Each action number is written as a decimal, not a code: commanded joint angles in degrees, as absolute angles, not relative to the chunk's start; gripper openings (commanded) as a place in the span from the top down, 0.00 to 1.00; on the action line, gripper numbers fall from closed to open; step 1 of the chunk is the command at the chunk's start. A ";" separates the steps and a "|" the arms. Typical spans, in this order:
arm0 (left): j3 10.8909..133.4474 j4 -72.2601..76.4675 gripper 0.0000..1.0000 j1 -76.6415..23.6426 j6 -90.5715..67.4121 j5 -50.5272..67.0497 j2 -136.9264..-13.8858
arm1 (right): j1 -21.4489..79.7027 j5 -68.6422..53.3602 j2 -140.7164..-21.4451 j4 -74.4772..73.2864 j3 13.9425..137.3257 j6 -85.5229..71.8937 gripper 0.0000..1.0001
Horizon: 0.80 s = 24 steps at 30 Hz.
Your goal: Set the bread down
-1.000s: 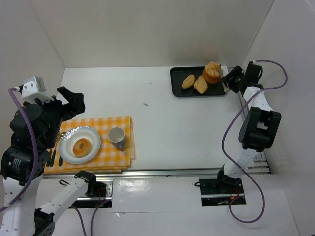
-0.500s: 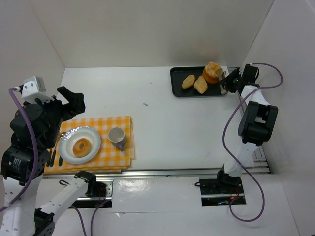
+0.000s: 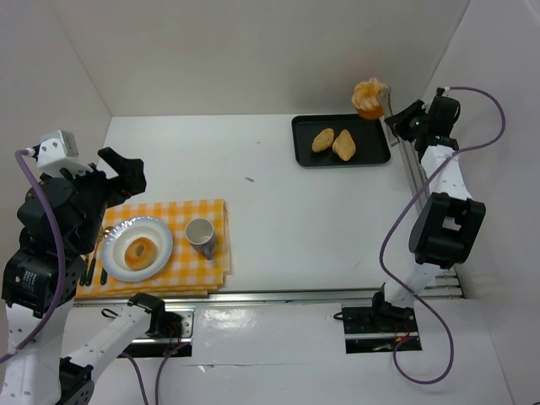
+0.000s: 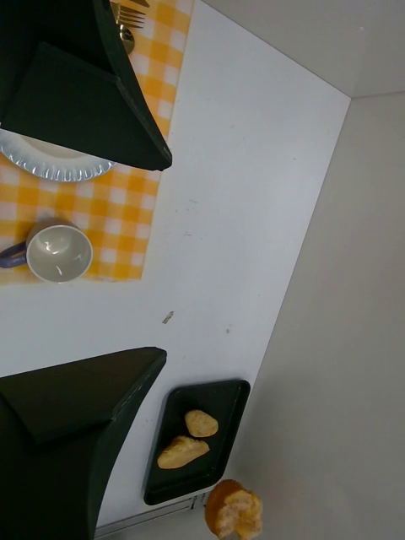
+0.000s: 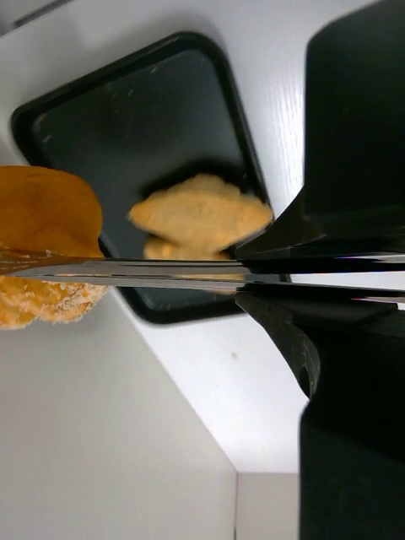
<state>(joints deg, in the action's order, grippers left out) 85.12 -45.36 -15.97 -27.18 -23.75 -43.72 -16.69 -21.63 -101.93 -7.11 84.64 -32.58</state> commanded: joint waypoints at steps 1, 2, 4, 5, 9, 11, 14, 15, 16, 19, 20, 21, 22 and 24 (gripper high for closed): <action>85.25 -42.71 0.01 -16.26 -26.46 -23.47 -43.77 | -14.08 -24.78 -92.83 -2.02 85.25 -32.43 0.95; 85.25 -42.71 0.01 -16.26 -26.46 -23.47 -43.77 | -13.37 -24.79 -92.03 -2.02 84.56 -31.82 0.95; 85.25 -42.71 0.01 -16.26 -26.46 -23.47 -43.24 | -11.35 -26.63 -90.01 -2.55 84.55 -31.82 0.98; 84.73 -42.71 0.01 -16.26 -26.46 -23.47 -43.24 | -8.55 -27.15 -89.48 -2.55 84.03 -31.21 0.98; 84.73 -42.71 0.01 -16.26 -26.46 -23.47 -43.24 | 1.21 -28.82 -88.86 -2.46 83.50 -30.59 0.98; 85.25 -42.19 0.01 -16.26 -26.46 -23.47 -43.77 | 8.91 -28.83 -89.55 -1.42 83.50 -31.20 0.98; 85.25 -41.67 0.01 -16.26 -26.46 -22.94 -43.77 | 19.28 -29.61 -91.83 0.60 83.50 -31.73 0.98; 85.78 -41.66 0.01 -16.26 -26.46 -22.94 -43.77 | 21.60 -30.40 -92.72 1.22 84.11 -31.73 0.98; 85.78 -41.66 0.01 -16.26 -26.46 -22.94 -43.77 | 23.62 -31.19 -93.59 2.36 84.63 -32.51 0.98; 87.01 -41.13 0.01 -16.26 -26.46 -22.94 -43.77 | 31.80 -35.50 -98.07 6.06 86.04 -34.27 0.99; 87.01 -41.13 0.01 -16.26 -26.46 -22.94 -43.77 | 33.90 -37.33 -100.87 6.06 86.91 -34.28 0.99; 87.53 -41.13 0.01 -16.26 -26.46 -22.94 -43.77 | 37.93 -37.35 -102.20 5.19 89.19 -34.28 0.99; 87.54 -41.13 0.01 -16.26 -26.46 -22.94 -43.77 | 39.88 -38.05 -103.35 5.19 89.90 -33.76 0.99; 87.54 -41.13 0.01 -16.26 -26.46 -22.94 -43.77 | 44.53 -39.11 -106.43 4.40 92.09 -33.22 1.00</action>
<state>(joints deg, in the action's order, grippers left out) 85.58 -44.62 -15.97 -27.16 -23.46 -43.79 39.62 -35.03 -104.97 -0.84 86.67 -33.41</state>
